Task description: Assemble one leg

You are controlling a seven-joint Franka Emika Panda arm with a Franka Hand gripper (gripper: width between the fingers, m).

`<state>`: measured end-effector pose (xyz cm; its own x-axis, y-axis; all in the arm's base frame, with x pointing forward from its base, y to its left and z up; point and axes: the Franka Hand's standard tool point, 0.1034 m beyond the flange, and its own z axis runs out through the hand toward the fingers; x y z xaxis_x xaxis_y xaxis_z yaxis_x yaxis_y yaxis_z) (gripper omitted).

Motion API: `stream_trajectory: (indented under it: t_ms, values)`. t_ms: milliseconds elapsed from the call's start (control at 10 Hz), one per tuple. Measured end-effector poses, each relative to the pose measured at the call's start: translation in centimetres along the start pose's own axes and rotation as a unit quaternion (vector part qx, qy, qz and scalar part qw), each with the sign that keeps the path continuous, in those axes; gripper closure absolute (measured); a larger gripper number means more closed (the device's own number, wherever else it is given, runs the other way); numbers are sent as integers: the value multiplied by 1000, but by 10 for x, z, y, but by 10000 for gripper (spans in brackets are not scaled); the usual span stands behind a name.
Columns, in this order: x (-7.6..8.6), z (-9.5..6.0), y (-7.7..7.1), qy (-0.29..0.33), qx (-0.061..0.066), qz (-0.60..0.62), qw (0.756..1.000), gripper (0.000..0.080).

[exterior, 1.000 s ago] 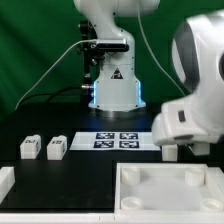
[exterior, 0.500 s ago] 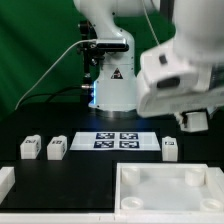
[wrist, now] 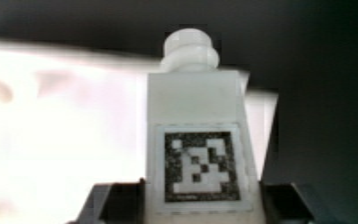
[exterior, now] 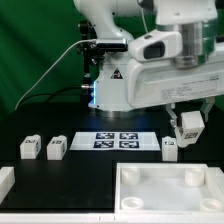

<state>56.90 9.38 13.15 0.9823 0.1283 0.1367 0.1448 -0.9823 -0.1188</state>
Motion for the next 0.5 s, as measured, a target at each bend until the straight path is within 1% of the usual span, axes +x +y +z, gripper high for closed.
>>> stream_trajectory:
  t_ms: [100, 200, 300, 400, 500]
  values:
    - [17, -3, -4, 42, 4, 14, 999, 506]
    - [28, -8, -10, 88, 0, 8, 996, 506]
    - [25, -7, -2, 147, -14, 1, 989, 506]
    - [20, -4, 3, 186, -25, 2, 982, 506]
    - [22, -5, 5, 214, -31, 3, 976, 506]
